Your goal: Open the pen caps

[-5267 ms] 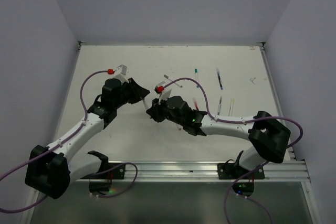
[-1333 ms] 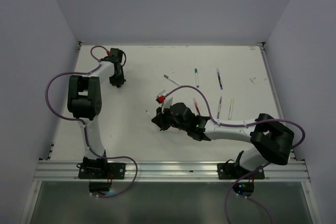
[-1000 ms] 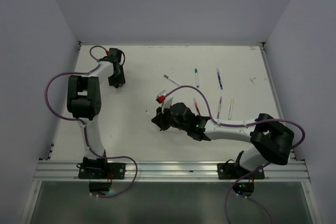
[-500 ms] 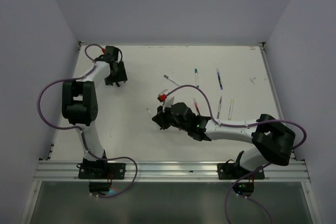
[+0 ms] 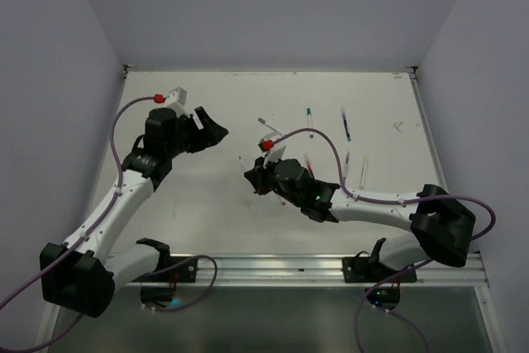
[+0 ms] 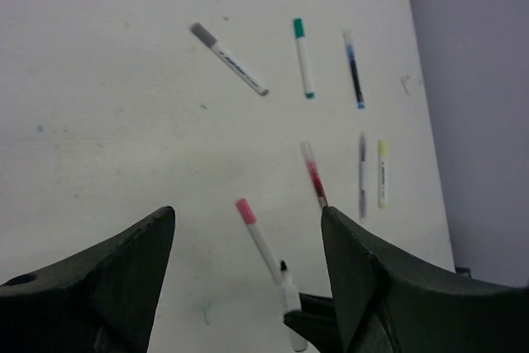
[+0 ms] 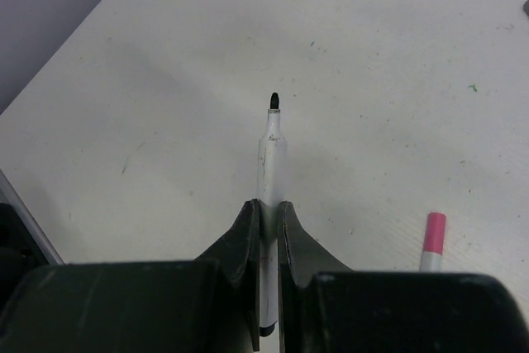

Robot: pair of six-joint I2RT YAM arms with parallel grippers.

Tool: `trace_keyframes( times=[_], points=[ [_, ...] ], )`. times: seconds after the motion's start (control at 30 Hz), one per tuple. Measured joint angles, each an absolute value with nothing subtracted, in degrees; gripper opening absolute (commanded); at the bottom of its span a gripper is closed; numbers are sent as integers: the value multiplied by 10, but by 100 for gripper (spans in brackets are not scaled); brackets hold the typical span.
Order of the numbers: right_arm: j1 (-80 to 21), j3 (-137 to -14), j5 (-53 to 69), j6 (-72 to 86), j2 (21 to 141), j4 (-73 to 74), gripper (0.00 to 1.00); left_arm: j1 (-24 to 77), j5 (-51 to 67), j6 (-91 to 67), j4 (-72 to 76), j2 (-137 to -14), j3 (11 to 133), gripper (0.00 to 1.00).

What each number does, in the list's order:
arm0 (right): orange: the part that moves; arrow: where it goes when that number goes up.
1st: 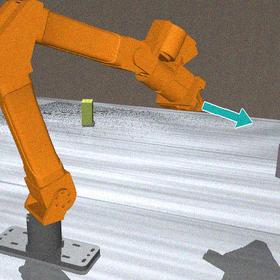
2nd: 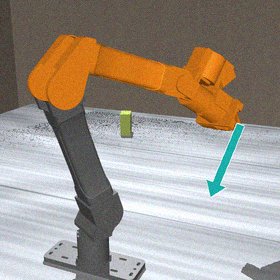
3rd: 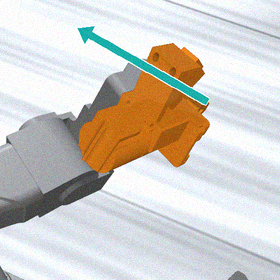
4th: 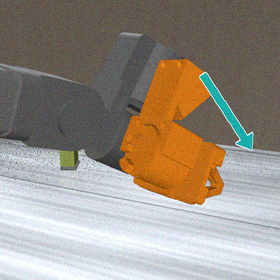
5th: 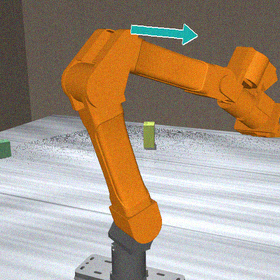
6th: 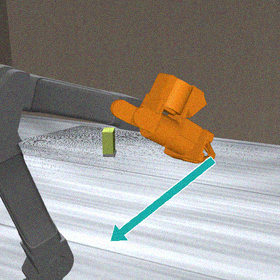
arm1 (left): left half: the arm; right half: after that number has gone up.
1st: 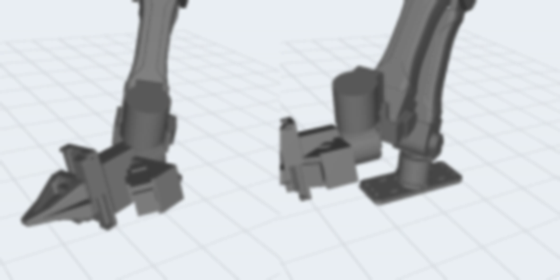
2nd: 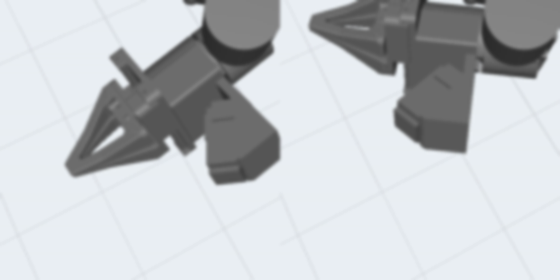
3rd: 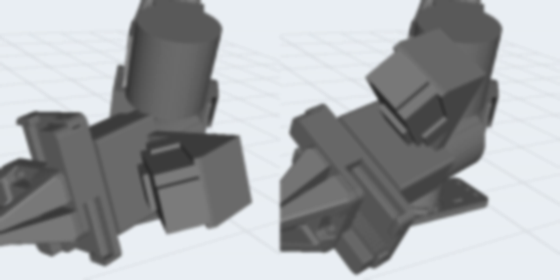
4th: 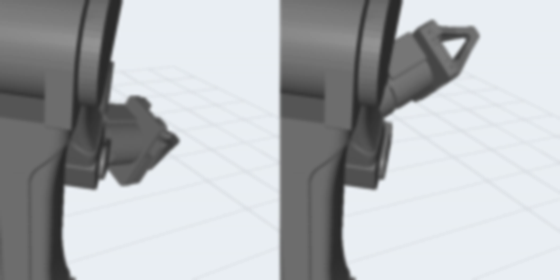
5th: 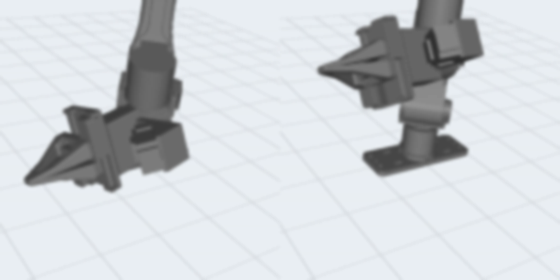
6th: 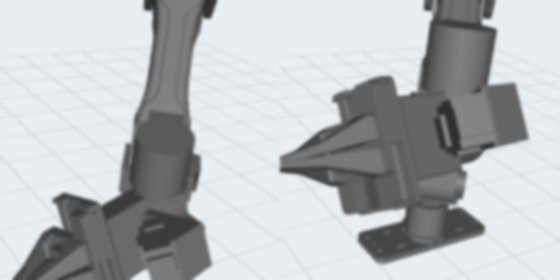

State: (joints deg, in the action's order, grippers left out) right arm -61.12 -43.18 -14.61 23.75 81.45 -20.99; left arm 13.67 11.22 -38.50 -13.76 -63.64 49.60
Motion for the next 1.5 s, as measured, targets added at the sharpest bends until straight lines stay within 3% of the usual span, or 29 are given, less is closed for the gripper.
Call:
trace_keyframes(
  times=[0.23,0.7,0.8,0.9,0.93,1.03,1.1,1.13,1.2,1.23,1.37,1.5],
  points=[
    [-611,-432,-163,243,814,-215,0,239,126,-469,-70,-557,407,71],
    [-611,-434,-173,243,814,-222,0,320,88,-520,-45,-618,389,56],
    [-611,-434,-173,244,814,-227,0,323,79,-523,-45,-624,389,44],
    [-611,-434,-173,244,814,-231,0,325,74,-531,-44,-629,389,24],
    [-611,-434,-173,243,814,-232,0,325,72,-533,-44,-631,389,12],
    [-611,-434,-173,244,814,-232,1,327,70,-536,-43,-634,390,0],
    [-611,-434,-173,244,814,-234,14,328,68,-538,-45,-634,394,0],
    [-611,-434,-174,244,814,-235,33,328,66,-538,-48,-636,397,0],
    [-610,-434,-174,247,814,-236,53,329,57,-533,-61,-641,407,0],
    [-610,-434,-173,245,813,-236,68,328,49,-527,-73,-646,415,0],
    [-610,-433,-173,241,801,-235,89,298,32,-489,-118,-682,456,0],
    [-610,-422,-176,238,779,-234,98,228,15,-432,-170,-746,506,1]
  ],
)
